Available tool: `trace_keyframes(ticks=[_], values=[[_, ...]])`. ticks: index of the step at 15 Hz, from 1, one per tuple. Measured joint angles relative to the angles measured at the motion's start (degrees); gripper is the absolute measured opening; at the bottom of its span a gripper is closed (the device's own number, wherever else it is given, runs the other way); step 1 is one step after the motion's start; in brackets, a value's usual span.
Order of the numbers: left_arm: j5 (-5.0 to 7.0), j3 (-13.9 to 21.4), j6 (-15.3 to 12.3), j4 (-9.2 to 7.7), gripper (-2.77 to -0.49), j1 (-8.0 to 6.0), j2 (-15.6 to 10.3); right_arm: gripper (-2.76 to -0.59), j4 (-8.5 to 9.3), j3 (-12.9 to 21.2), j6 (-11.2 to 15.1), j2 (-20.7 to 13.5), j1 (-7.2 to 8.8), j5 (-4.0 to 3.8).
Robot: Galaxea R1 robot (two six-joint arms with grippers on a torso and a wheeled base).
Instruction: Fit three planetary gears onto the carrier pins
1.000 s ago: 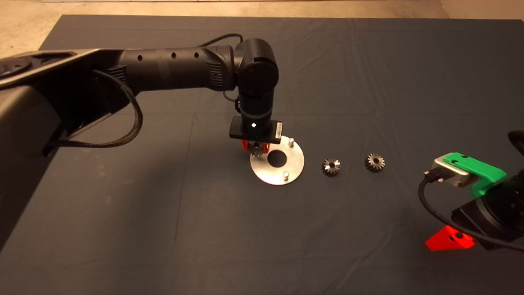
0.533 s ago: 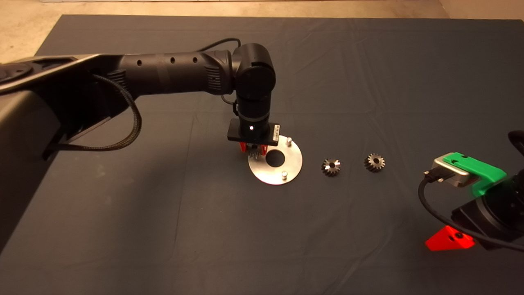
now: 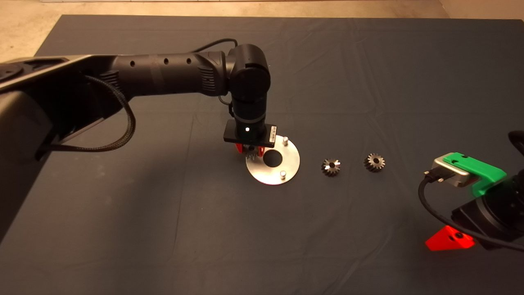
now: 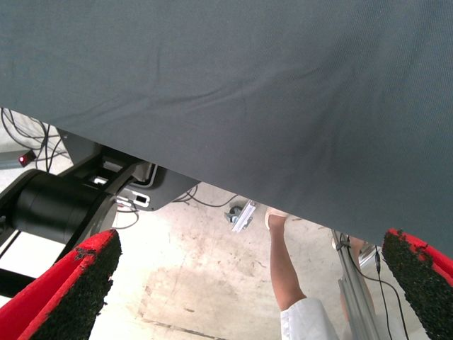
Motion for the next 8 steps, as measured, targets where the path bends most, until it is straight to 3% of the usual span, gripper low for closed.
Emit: trace_keyframes(ticks=[6, 8], values=[[0.16, 0.83, -0.02, -0.01, -1.95, -0.15, -0.41, -0.61, 0.0, 0.0, 0.0, -0.01, -0.01, 0.0], [0.18, 2.58, -0.06, -0.39, -1.95, -1.7, -0.45, -0.61, -0.02, 0.0, 0.0, 0.0, -0.02, 0.02]])
